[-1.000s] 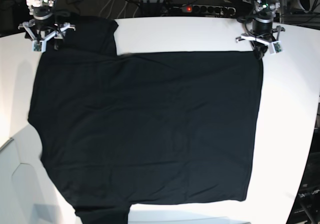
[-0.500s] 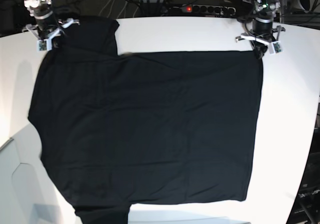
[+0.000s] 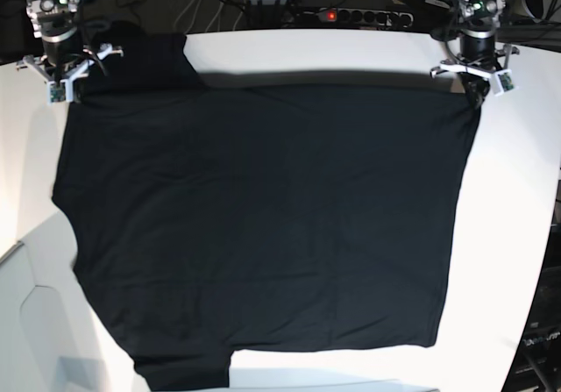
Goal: Fold the T-shirt properly
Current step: 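Lift both shoulder corners and pull them toward the hem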
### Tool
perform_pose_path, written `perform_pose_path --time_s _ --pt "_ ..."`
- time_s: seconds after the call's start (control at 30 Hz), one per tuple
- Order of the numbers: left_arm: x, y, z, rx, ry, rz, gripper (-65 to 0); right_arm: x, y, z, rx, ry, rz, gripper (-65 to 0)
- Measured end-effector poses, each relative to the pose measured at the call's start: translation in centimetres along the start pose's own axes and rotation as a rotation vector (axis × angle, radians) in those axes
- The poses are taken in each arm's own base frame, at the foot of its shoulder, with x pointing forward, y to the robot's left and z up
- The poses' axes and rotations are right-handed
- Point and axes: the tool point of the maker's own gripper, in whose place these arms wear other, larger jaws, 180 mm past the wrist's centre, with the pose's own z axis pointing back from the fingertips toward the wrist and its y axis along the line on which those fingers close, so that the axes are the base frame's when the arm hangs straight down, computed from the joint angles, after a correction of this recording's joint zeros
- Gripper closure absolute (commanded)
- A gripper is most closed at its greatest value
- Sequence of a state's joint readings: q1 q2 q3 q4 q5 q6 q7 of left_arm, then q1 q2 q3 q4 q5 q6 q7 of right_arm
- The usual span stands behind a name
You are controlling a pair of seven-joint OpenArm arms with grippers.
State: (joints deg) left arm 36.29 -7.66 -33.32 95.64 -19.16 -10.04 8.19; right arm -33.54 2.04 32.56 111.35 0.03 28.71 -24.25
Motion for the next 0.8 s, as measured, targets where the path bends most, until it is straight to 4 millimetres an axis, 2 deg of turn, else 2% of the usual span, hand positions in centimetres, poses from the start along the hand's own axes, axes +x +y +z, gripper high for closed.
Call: perform_pose_path --time_s 0.17,0.33,0.5,0.63,0.8 --pt "0.9 -0.3 -0.1 -0.007 -0.024 -0.003 -0.1 1.9 -0.2 -0.8 -0.010 -0.044 -0.006 0.0" --pt "3.4 -1.2 -1.5 -0.016 -0.094 0.014 -0.1 4.5 -0.5 -1.7 -0.020 -0.111 -0.014 0.0" --pt "5.3 -1.8 -2.5 -0.022 -0.143 0.028 -0.1 8.2 -1.0 -2.7 -0.035 -0.204 -0.026 0.0" --pt "8.0 -2.7 -4.0 -0.035 -0.203 0.052 -0.1 11.3 -1.3 -3.3 -0.044 -0.280 -0.037 0.0" --pt "10.1 -4.2 -6.7 -0.055 -0.147 0.094 -0.1 14.8 0.2 -5.5 0.022 -0.348 -0.015 0.0"
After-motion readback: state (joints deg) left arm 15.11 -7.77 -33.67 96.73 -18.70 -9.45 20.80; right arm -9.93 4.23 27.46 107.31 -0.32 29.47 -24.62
